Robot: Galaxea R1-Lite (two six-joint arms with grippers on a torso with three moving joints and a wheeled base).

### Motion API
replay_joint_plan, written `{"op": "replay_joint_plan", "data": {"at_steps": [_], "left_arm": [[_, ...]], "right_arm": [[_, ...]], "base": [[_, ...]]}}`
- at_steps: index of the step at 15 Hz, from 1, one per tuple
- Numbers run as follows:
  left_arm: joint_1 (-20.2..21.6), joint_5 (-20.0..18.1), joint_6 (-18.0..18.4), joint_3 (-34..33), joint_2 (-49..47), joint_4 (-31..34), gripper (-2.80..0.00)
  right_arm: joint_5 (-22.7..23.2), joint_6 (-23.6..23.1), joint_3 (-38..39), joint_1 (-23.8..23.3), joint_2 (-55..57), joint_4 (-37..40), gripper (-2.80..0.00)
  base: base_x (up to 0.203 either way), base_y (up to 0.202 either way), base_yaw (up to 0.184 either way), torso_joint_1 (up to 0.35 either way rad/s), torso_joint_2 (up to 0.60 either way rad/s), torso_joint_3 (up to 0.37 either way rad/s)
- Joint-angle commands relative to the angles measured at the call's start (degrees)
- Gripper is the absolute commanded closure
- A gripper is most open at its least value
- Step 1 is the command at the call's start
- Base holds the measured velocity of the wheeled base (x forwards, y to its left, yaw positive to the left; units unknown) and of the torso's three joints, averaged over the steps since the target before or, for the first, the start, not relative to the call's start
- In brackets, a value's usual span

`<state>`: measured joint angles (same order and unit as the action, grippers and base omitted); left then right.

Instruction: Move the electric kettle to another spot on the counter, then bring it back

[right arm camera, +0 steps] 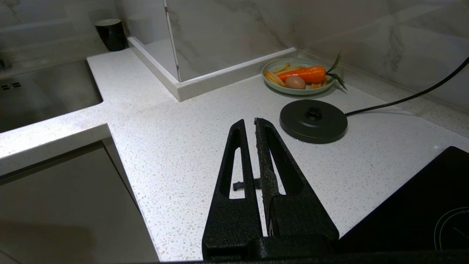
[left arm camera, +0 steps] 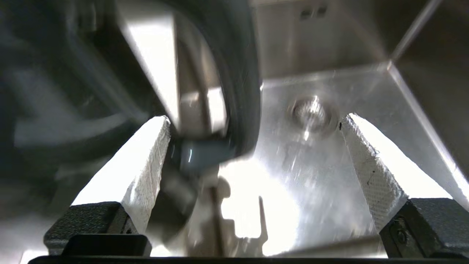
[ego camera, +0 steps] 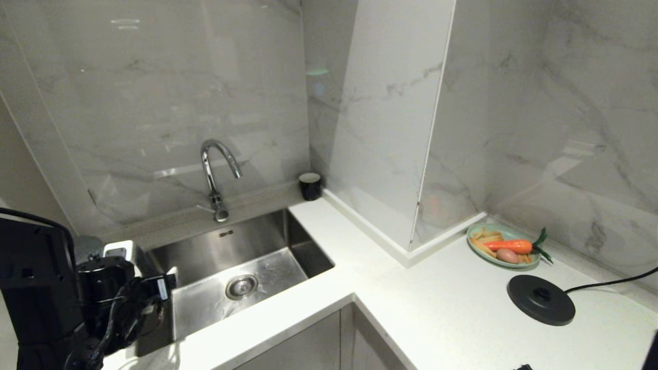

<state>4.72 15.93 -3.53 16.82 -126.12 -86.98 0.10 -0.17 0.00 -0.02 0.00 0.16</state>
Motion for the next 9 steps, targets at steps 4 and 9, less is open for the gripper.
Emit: {"op": "replay_joint_plan", "data": {"at_steps": [4, 9], "left_arm": [[-0.4, -0.1, -0.8, -5.2, 1.3, -0.7, -2.80], [-2.6, -0.3, -1.4, -10.9, 7.5, -0.7, -2.80]], "right_arm": [[0.0, 0.0, 0.0, 0.0, 0.0, 0.0, 0.00], [0.1, 0.0, 0.0, 0.0, 0.0, 0.0, 0.00]], "base": [[0.000, 0.000, 0.000, 0.000, 0.00, 0.000], [0.000, 0.000, 0.000, 0.000, 0.00, 0.000]]}}
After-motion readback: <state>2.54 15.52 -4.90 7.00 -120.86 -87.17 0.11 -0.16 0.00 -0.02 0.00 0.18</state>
